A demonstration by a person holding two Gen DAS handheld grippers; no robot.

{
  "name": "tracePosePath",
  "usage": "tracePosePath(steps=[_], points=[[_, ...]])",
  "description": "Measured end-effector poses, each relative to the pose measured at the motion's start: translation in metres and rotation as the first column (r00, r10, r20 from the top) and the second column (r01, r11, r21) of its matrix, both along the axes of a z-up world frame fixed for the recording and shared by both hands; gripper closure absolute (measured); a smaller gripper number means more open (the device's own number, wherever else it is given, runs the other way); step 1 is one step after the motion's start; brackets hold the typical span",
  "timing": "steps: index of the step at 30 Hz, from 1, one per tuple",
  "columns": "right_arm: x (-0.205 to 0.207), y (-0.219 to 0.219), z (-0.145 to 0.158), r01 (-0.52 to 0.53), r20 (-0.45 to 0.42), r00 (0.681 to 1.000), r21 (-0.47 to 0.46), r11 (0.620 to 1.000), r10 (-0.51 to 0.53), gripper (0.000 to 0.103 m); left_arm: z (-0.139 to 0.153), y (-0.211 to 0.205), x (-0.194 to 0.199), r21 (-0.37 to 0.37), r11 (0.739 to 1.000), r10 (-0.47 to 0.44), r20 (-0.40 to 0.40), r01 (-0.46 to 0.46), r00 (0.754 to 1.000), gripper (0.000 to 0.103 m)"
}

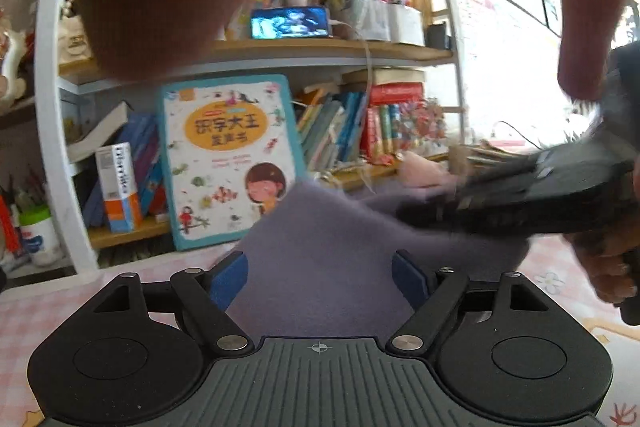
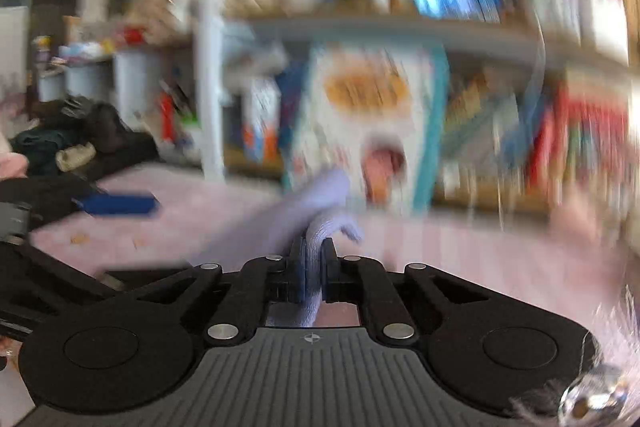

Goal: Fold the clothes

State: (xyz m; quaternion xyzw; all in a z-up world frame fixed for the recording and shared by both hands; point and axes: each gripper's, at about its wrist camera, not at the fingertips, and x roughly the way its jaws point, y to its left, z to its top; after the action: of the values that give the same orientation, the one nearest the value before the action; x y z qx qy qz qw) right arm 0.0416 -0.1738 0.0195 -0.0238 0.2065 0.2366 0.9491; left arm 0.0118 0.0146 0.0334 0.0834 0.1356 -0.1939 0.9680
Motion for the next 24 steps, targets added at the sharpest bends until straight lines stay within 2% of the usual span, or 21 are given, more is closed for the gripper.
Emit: tracePosePath(steps=[2, 3, 5, 6, 10, 15, 19, 21, 24], points=[[0.017, -0.018, -0.014, 0.054, -0.168, 0.985, 0.095, 0.994, -0.038, 0.091, -0.005, -0.002, 0.006, 0.023, 1.0, 0.01, -0.046, -0.009, 0.999, 0.021], [0.024, -0.028, -0.021, 0.081, -0.24, 0.97, 0.154, 0.985, -0.042, 0.076, -0.007, -0.003, 0.011, 0.031, 0.999, 0.018, -0.073, -0.016, 0.997, 0.021], [0.033, -0.045, -0.03, 0.124, -0.326, 0.945, 0.269, 0.955, -0.031, 0.059, -0.013, -0.001, 0.018, 0.02, 1.0, 0.026, -0.126, -0.024, 0.992, 0.021], [0.035, -0.05, -0.033, 0.136, -0.344, 0.939, 0.298, 0.945, -0.026, 0.057, -0.015, 0.0, 0.021, 0.005, 1.0, 0.024, -0.152, -0.024, 0.988, 0.021], [0.036, -0.051, -0.033, 0.133, -0.347, 0.938, 0.304, 0.943, -0.02, 0.053, -0.024, 0.002, 0.03, -0.029, 0.999, 0.018, -0.212, -0.025, 0.977, 0.021], [0.039, -0.048, -0.03, 0.128, -0.357, 0.934, 0.366, 0.922, 0.012, 0.053, -0.026, 0.0, 0.029, -0.003, 1.0, 0.023, -0.209, -0.024, 0.978, 0.019], [0.036, -0.049, -0.023, 0.128, -0.333, 0.943, 0.402, 0.907, 0.015, 0.053, -0.027, 0.0, 0.028, 0.002, 1.0, 0.021, -0.207, -0.021, 0.978, 0.016], [0.033, -0.047, -0.019, 0.115, -0.317, 0.948, 0.413, 0.903, 0.025, 0.049, -0.026, 0.0, 0.028, 0.002, 1.0, 0.028, -0.2, -0.029, 0.979, 0.012], [0.035, -0.039, -0.024, 0.092, -0.34, 0.939, 0.389, 0.917, 0.05, 0.044, -0.026, 0.0, 0.027, -0.002, 0.999, 0.038, -0.194, -0.039, 0.98, 0.011]])
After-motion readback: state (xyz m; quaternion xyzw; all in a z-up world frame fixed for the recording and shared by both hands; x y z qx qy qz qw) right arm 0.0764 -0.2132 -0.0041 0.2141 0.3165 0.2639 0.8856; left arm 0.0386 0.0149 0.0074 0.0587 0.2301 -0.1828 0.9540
